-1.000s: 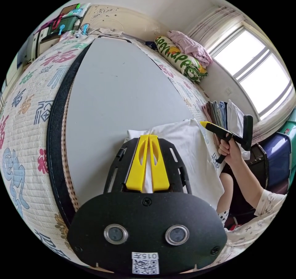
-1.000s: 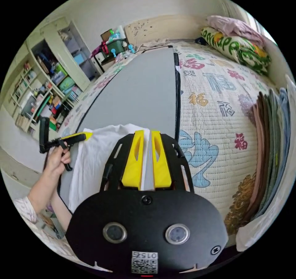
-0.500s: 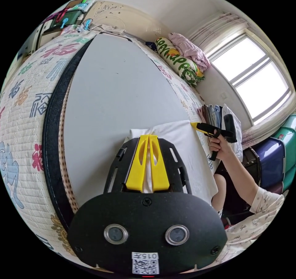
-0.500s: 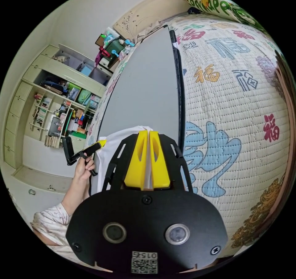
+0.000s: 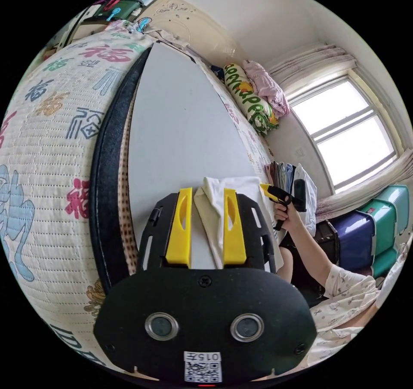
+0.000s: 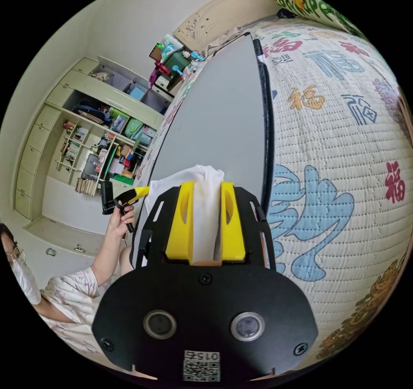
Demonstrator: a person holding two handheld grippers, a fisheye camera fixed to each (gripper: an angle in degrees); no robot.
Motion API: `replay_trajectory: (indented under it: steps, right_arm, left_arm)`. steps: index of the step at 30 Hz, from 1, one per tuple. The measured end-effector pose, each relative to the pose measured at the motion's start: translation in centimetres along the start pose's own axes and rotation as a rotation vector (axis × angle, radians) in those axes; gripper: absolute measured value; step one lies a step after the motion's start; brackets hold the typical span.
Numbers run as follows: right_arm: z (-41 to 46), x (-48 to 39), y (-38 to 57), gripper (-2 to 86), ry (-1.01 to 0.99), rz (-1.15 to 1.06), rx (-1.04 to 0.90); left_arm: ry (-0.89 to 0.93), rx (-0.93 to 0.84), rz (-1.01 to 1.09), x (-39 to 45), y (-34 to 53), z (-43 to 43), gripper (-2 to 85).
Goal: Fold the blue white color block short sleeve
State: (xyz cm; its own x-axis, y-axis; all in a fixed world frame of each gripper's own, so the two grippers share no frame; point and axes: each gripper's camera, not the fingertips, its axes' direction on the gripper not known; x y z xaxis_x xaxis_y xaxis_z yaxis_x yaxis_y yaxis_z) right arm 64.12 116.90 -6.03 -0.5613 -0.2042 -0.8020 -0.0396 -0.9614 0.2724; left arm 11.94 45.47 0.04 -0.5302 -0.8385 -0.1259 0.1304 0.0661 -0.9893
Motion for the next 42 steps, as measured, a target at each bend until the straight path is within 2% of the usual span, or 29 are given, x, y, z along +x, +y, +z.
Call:
replay_trajectory:
  steps: [6, 12, 18, 24, 30, 35, 36, 38, 42]
  right_arm:
    - [1.7, 5.1, 2.5, 8.7, 0.010, -0.007, -0.013]
    - [3.3, 12.0, 6.7, 6.5, 0.006, 0.019, -0.014]
    - [1.9, 16.1, 14.4, 4.5, 0.028, -0.104, 0.072]
    - [-2.9, 19.0, 25.7, 4.1, 0.008, -0.294, 0.202]
    - [-5.9, 19.5, 36.8, 3.9, -0.118, -0.556, 0.309]
    - [-2.5, 18.3, 44.8, 3.9, -0.278, -0.809, 0.332]
    - [-1.7, 18.2, 45.6, 3.9, -0.295, -0.838, 0.331]
    - [2.4, 17.9, 48.8, 4.0, -0.343, -0.934, 0.310]
    - [10.5, 18.3, 53.3, 4.1, -0.488, -0.978, 0.200]
  left_arm:
    - [-0.027, -0.007, 0.049, 1.5, -0.5, -1.6, 10.5]
    - [-0.046, -0.092, 0.074, 2.8, -1.3, -4.2, 5.0]
    - [0.020, 0.041, 0.139, 6.4, 2.8, -13.9, 2.0]
    - [0.123, 0.188, 0.291, 14.8, 10.4, -29.3, 1.1]
    - [0.133, 0.421, 0.472, 23.2, 24.1, -51.1, 0.8]
    - [0.000, 0.681, 0.546, 27.7, 40.5, -73.0, 0.8]
    - [-0.026, 0.705, 0.548, 28.0, 42.6, -75.4, 0.8]
    - [-0.159, 0.783, 0.543, 29.6, 51.0, -83.9, 0.8]
    - [-0.344, 0.872, 0.479, 30.8, 64.2, -94.3, 0.8]
